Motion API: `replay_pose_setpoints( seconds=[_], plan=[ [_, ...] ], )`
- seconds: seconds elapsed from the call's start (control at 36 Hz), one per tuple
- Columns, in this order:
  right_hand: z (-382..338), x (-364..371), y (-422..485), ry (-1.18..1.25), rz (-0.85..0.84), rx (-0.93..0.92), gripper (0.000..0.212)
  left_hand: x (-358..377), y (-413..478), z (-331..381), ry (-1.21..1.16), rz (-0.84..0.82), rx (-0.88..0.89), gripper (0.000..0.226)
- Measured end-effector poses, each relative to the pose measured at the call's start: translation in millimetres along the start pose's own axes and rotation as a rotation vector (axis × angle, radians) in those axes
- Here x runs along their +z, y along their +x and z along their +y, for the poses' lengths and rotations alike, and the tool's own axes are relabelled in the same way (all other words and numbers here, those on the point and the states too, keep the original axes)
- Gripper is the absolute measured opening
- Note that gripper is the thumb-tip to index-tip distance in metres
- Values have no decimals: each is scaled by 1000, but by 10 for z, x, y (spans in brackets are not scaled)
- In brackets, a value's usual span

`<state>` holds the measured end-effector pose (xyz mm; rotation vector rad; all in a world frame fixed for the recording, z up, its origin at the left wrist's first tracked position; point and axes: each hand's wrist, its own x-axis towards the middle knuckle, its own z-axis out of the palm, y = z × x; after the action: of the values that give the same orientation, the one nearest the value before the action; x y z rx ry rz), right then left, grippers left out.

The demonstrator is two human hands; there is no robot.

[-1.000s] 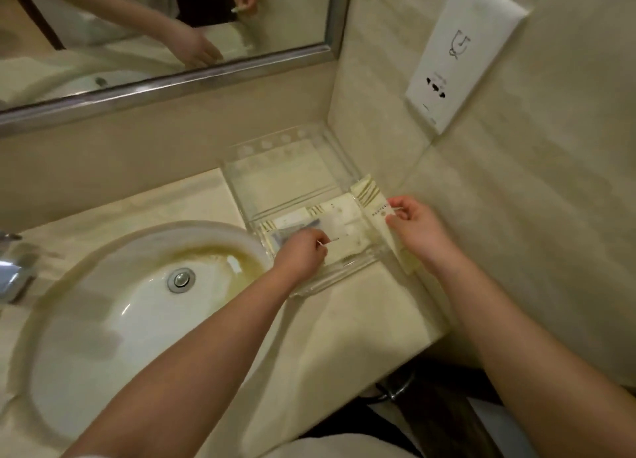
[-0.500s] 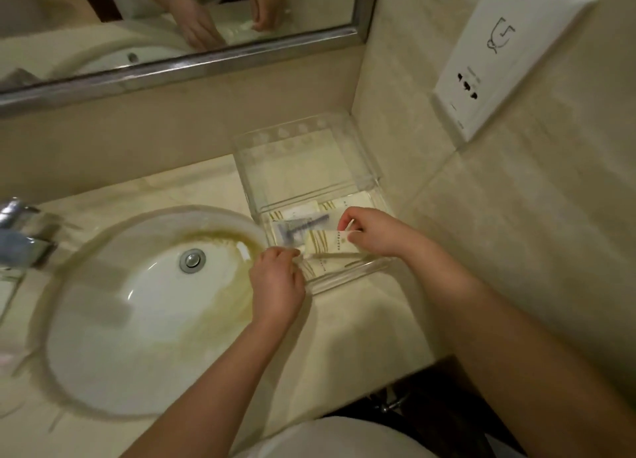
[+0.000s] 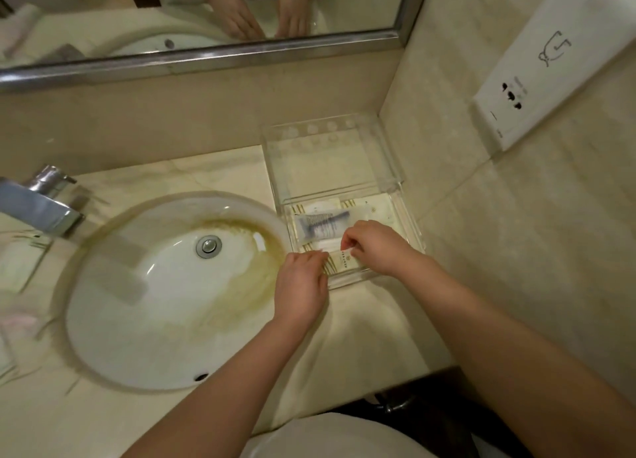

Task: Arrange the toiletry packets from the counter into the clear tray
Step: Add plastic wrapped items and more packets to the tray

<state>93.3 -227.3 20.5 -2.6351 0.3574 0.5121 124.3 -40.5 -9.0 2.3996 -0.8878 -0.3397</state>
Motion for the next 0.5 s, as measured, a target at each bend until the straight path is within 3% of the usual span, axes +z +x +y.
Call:
replay_pose_setpoints(
  seconds=[0.19, 0.36, 0.5],
  plan=[
    [-38, 103, -120, -25, 87, 88, 26, 17, 53, -32, 147, -36, 21, 27],
    [-258, 191, -182, 2, 180, 149, 31, -113, -3, -99, 111, -16, 91, 33],
    [-737, 357, -140, 82, 252, 21, 32, -378, -257, -304, -17, 50, 45, 37]
  ],
)
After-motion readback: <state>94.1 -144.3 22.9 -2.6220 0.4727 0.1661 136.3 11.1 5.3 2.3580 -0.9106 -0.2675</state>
